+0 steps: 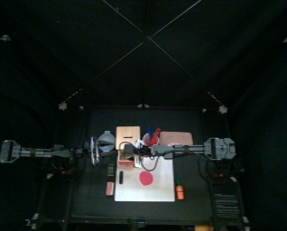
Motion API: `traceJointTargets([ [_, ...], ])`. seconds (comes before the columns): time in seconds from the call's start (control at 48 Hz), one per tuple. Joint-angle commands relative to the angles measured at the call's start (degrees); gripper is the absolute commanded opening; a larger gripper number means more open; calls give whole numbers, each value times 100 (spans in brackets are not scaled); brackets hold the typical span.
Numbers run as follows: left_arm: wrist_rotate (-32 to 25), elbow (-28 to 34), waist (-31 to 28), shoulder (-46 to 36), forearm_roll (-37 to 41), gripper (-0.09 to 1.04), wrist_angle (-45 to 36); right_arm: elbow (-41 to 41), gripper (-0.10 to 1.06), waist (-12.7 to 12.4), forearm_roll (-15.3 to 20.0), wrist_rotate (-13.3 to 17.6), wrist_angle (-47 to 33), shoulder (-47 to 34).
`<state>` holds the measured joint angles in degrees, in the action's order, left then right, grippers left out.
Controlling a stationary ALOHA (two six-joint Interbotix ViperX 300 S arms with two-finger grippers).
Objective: Get the cutter from the drawer then cut the dough then place the extra dough in the bowl
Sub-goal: Place the cutter on the board
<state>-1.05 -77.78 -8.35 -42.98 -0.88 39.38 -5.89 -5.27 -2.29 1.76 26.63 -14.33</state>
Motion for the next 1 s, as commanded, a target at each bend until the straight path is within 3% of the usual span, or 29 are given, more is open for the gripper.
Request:
traceJointTargets([
  [0.021,-9,-9,-26,-123,44,82,53,141,74,9,-105,18,-44,35],
  [0.583,0,-158,18,-193,105,82,53,536,74,-35,-668,18,281,-466],
  [1.0,18,-308,211,-193,721,82,44,826,74,-114,-958,18,562,-721],
])
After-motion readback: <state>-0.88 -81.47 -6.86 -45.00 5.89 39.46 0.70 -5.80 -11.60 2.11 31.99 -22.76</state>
